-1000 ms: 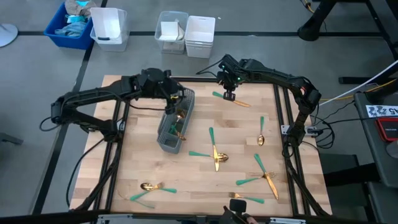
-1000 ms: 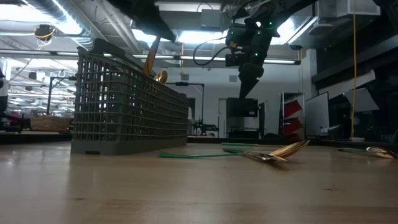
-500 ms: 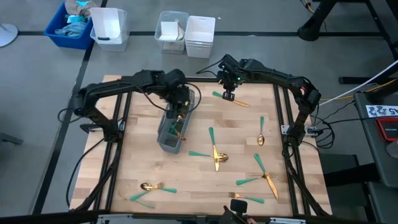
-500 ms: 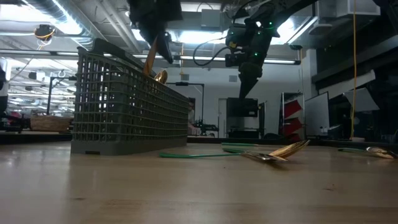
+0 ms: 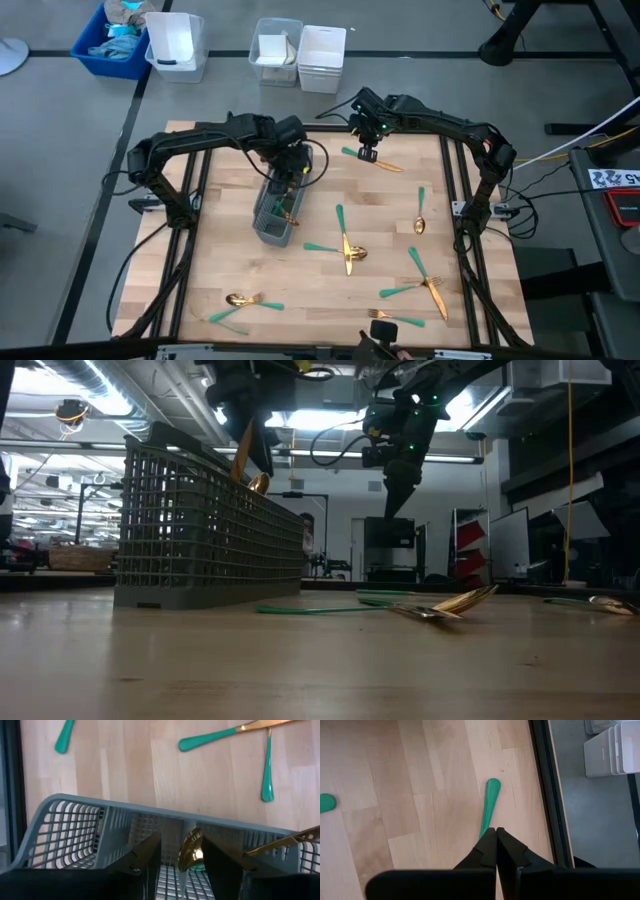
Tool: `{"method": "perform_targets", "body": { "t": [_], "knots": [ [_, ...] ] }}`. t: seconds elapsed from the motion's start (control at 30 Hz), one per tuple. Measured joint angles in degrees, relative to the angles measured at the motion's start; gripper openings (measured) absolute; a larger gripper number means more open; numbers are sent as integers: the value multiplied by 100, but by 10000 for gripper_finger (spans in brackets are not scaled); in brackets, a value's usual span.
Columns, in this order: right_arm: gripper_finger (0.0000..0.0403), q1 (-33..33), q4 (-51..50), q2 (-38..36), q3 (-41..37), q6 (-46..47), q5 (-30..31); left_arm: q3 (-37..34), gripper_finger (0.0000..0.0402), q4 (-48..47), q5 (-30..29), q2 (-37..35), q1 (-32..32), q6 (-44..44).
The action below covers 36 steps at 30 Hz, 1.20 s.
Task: Sort silverware
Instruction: Put the green spoon into the gray silverware rack
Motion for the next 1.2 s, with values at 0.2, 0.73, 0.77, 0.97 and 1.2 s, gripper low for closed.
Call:
{"method": "perform_targets", "body": {
  "t": [0.2, 0.73, 0.77, 0.97, 1.2],
  "knots": [
    [3, 0, 0, 0, 0, 0, 0, 0, 131, -105, 10, 73, 0, 87],
    [3, 0, -2, 0, 2, 0, 0, 0, 9, -368, -5, 365, 0, 549],
    [3, 0, -2, 0, 2, 0, 0, 2, 8, -424, 3, 365, 0, 527],
    [3, 0, -19, 0, 2, 67, 0, 0, 5, -639, 11, 262, -72, 459],
    [3, 0, -75, 0, 2, 162, 1, 210, 4, -641, 2, -161, -259, 218]
  ]
}}
